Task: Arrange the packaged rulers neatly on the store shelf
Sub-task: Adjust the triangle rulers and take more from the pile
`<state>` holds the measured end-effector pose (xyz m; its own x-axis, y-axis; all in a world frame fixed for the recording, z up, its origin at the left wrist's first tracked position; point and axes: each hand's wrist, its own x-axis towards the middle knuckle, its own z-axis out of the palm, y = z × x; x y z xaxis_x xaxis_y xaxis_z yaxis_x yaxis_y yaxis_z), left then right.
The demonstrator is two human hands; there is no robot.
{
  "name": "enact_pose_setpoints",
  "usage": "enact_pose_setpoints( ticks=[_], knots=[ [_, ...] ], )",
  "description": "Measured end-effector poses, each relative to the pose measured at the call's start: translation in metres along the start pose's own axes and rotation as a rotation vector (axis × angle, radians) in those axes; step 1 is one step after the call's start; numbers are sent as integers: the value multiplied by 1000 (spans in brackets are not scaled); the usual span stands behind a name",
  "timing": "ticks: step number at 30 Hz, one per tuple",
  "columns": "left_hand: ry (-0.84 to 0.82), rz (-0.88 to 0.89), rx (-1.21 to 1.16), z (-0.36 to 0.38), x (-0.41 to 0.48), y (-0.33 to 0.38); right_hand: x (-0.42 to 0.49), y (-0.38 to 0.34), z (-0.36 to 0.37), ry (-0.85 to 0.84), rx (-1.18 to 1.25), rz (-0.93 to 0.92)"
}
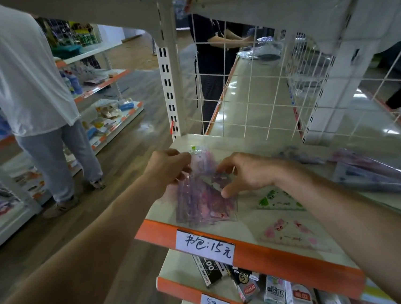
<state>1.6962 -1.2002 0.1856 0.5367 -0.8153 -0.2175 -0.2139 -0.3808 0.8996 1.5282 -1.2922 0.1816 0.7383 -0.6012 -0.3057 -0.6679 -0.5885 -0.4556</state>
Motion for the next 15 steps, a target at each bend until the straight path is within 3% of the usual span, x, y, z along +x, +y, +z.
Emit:
enact_pose_setpoints(
  ticks=[3,7,12,15],
  knots=[
    [15,-23,-178,-6,-3,4,-2,3,-2,20,43,-7],
    [80,-27,-283,-15,-4,7,-6,2,-10,213,192,-112],
    [121,-16,-319,-17,-10,15,-25,3,-28,411,539,-160],
    [65,25,-313,-2,-18,27,-43,13,-36,436,768,-126]
  ],
)
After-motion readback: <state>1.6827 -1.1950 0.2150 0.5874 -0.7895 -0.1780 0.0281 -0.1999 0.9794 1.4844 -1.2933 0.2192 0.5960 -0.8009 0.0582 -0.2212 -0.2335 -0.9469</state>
